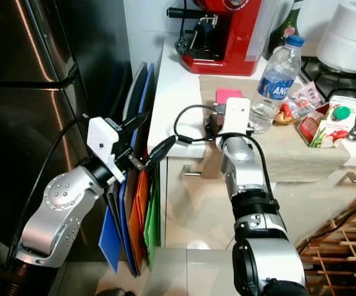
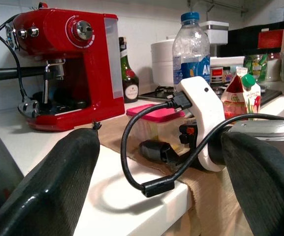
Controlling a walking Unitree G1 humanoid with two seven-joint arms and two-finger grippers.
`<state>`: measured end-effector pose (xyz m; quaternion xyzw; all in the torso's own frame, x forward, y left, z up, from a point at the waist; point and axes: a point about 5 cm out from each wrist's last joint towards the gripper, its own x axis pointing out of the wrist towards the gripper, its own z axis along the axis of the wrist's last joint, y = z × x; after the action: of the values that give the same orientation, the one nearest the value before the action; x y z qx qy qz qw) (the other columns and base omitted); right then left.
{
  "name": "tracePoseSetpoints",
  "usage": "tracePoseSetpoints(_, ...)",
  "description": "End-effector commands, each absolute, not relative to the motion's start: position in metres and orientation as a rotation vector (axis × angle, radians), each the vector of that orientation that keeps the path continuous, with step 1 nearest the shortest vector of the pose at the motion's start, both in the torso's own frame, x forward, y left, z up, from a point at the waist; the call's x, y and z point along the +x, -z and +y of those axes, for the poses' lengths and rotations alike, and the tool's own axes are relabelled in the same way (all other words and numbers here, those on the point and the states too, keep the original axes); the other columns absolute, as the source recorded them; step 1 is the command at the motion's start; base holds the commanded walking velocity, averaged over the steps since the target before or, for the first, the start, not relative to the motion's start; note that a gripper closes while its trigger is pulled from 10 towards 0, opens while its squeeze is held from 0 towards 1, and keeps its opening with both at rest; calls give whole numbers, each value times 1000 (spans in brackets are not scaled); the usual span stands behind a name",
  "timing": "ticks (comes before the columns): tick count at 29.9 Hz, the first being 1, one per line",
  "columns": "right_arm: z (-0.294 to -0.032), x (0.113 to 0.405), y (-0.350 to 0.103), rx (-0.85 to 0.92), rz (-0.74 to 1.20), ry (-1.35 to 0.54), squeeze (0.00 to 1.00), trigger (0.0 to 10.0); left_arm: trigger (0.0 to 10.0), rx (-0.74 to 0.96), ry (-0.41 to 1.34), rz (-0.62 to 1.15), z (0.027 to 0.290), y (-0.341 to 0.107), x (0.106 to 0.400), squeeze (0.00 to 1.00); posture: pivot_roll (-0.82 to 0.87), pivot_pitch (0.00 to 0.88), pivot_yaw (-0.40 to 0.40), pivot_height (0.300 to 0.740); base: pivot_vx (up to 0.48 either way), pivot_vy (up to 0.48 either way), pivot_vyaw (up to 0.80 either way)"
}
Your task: Restocking fridge
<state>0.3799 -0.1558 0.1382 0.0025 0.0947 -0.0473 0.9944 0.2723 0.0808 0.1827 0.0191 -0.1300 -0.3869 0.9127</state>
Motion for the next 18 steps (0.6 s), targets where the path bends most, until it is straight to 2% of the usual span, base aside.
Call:
tracePoseSetpoints(1,-163,380,-136,-13,201,123,0,10000,10000,41,811,-270,81,-183,271,0,45,0,-2,740,0,0,0)
tracePoseSetpoints(2,-165,381,-135,-15,201,129,0,8431,10000,39,814,-271,80,-183,271,0,44,0,-1,740,0,0,0)
tracePoseSetpoints(3,-165,381,-135,-15,201,129,0,8431,10000,39,814,-271,80,-183,271,0,44,0,-1,740,0,0,0)
tracePoseSetpoints(4,-168,381,-134,-14,200,138,0,4667,10000,34,819,-273,79,-183,270,0,44,0,-1,740,0,0,0)
tracePoseSetpoints(5,-168,381,-134,-14,200,138,0,4667,10000,34,819,-273,79,-183,270,0,44,0,-1,740,0,0,0)
tracePoseSetpoints(6,-168,382,-134,-12,197,138,0,0,10000,32,822,-273,79,-183,270,0,44,0,-1,740,0,0,0)
tracePoseSetpoints(18,-166,385,-134,-6,185,124,0,0,10000,44,808,-265,79,-181,272,0,43,0,-5,740,0,0,0)
